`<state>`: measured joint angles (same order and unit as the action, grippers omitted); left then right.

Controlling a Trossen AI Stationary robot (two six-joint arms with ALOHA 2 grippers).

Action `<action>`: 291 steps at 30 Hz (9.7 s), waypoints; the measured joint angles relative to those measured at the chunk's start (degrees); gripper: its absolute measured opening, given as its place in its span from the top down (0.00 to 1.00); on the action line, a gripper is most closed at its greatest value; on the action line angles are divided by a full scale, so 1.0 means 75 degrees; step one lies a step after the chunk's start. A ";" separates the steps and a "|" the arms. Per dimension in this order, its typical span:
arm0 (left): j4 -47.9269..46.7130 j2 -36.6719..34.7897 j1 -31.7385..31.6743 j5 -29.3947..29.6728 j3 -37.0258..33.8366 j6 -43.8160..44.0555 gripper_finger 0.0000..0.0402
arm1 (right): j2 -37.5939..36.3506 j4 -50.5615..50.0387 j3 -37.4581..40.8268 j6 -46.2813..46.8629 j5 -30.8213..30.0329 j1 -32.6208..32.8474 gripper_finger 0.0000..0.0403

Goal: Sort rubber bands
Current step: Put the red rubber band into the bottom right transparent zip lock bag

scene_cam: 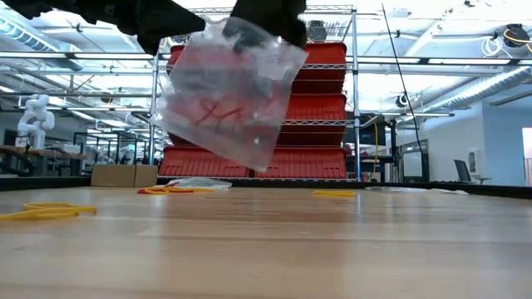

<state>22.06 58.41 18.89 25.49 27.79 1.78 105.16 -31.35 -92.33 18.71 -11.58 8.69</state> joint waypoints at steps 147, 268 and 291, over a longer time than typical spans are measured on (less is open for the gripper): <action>-0.4680 -0.4992 0.0400 0.3839 -0.0006 -0.0076 1.00 | 0.1781 0.2028 -0.0498 -0.0794 -0.0427 -0.1661 0.99; -0.2692 -0.3280 0.0394 0.0472 -0.0006 -0.0968 1.00 | 0.1038 -0.1426 -0.5680 -0.4356 -0.0882 0.0219 1.00; -0.2580 -0.3276 0.0400 0.0191 -0.0006 -0.1084 1.00 | 0.1047 -0.1739 -0.5680 -0.4331 -0.1269 0.0207 1.00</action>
<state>2.71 33.85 21.89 26.92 27.75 -6.35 113.01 -44.39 -134.93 -13.77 -21.10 10.24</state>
